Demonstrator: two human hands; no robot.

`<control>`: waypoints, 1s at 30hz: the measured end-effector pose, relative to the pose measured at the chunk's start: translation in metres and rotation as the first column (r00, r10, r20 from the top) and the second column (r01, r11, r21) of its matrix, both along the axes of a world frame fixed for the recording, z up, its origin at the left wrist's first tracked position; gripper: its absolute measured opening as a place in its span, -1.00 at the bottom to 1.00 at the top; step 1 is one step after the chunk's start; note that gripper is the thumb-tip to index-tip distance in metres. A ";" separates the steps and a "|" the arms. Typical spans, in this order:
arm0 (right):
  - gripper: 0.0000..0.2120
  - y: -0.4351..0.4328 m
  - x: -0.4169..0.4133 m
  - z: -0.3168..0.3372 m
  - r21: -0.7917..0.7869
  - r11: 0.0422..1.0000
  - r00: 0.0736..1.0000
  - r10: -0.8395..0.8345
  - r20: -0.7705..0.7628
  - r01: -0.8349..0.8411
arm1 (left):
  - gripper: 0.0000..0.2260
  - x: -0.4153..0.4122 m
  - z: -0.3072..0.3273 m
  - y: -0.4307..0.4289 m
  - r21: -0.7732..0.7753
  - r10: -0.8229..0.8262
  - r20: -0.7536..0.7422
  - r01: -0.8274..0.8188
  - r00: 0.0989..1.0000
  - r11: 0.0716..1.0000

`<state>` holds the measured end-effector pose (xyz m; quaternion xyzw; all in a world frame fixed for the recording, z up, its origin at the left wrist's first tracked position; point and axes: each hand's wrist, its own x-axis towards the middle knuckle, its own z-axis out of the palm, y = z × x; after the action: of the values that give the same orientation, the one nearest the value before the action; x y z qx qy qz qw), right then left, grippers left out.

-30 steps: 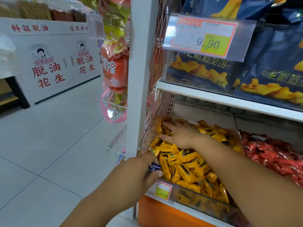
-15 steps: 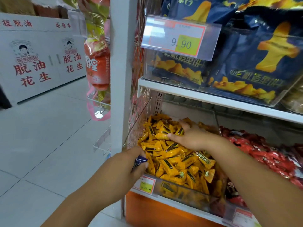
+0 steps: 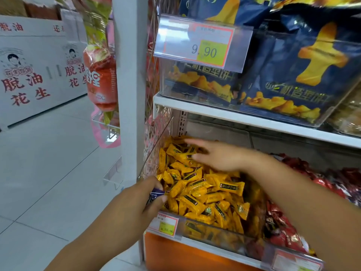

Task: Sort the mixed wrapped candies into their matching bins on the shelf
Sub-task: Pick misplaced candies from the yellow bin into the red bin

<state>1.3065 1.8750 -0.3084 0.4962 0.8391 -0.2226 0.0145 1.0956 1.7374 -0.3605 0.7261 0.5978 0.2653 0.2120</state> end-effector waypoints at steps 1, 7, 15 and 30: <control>-0.47 0.013 0.013 0.005 0.015 0.999 0.997 -0.030 0.064 0.029 | -0.92 0.000 0.000 0.000 0.002 -0.003 -0.004 0.003 1.000 1.000; -0.22 0.030 0.017 -0.022 -0.121 0.988 0.921 -0.042 0.387 0.096 | -0.94 0.009 0.002 0.007 0.023 -0.013 -0.053 0.014 0.999 1.000; -0.36 0.013 0.008 -0.004 -0.208 0.975 0.997 0.078 -0.015 -0.079 | -0.94 0.015 0.003 0.012 0.038 -0.016 -0.009 0.017 1.000 0.999; -0.74 -0.075 0.070 -0.022 0.466 0.860 0.947 -0.057 -0.315 0.207 | -0.59 0.045 0.016 0.015 -0.008 -0.104 0.158 0.106 0.982 0.994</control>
<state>1.3767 1.8005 -0.3308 0.5021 0.8243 -0.0723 -0.2513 1.1403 1.7527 -0.3443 0.7316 0.5422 0.3056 0.2781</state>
